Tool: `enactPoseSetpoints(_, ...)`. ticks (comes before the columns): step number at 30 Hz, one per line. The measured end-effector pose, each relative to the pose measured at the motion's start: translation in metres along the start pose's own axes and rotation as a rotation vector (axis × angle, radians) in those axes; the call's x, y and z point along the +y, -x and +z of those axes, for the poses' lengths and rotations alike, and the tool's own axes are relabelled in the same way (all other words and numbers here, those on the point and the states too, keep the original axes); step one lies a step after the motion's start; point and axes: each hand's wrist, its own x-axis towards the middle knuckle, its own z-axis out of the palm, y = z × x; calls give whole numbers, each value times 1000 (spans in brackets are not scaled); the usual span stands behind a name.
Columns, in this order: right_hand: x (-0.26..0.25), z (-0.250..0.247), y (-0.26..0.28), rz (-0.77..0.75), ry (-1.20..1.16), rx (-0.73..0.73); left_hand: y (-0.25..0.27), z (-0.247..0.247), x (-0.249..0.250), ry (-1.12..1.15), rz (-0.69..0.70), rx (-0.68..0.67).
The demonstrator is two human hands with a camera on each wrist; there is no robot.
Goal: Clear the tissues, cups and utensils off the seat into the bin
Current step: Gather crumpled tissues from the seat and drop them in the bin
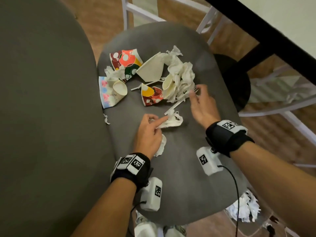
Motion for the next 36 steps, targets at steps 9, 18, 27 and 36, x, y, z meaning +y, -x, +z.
enactPoseSetpoints(9, 9, 14, -32, -108, 138, 26, 10, 5, -9, -364, 83, -263)
enactPoseSetpoints(18, 21, -5, 5, -86, -86, 173, 16, 5, -26, -233, 55, 7)
enactPoseSetpoints(27, 37, -14, 30, -9, -288, 125, 12, 10, 11, -38, -112, 125)
enactPoseSetpoints(36, 71, -19, 57, 10, -223, 93, 20, 25, 24, 165, -303, 37)
